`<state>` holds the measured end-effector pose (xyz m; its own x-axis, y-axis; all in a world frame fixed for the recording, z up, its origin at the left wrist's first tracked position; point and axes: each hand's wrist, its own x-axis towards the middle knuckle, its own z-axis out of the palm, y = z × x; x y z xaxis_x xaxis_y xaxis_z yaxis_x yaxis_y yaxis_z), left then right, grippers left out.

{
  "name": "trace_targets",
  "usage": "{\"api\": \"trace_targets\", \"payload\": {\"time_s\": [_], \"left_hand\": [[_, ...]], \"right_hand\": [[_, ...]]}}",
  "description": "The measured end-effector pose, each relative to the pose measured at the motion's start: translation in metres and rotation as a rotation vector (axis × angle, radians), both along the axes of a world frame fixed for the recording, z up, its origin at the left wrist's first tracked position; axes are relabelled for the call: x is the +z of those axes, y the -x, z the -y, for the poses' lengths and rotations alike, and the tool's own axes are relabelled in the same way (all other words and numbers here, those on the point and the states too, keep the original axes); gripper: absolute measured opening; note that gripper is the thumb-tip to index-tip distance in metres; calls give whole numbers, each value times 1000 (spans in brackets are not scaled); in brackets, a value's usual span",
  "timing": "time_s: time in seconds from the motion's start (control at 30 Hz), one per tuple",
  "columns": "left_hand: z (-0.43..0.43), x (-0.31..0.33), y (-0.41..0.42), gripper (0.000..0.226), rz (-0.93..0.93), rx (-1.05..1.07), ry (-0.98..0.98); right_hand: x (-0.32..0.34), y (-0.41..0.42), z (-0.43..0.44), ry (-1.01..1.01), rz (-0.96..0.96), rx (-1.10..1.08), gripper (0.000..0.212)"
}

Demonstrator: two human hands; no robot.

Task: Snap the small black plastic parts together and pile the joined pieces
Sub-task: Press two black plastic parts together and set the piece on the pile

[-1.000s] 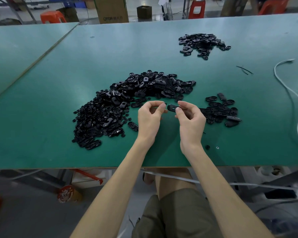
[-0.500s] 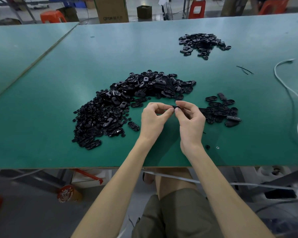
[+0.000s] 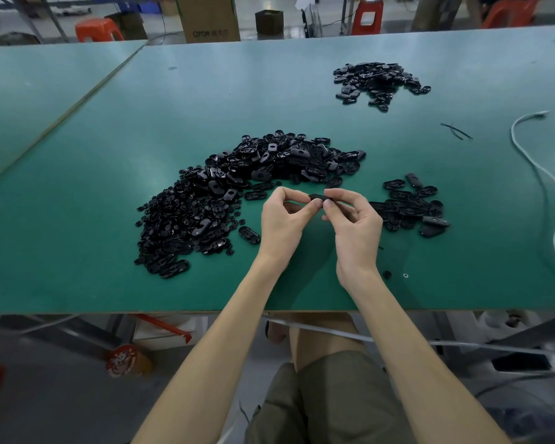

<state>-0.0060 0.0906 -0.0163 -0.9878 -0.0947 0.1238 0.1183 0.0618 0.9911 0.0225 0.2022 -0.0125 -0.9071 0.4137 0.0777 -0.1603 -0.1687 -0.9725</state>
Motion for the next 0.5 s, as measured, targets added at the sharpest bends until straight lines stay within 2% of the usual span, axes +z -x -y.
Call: {"api": "trace_targets", "payload": {"time_s": [0.5], "left_hand": [[2, 1, 0, 23, 0, -65, -143]], "right_hand": [[1, 0, -1, 63, -45, 64, 23]]}}
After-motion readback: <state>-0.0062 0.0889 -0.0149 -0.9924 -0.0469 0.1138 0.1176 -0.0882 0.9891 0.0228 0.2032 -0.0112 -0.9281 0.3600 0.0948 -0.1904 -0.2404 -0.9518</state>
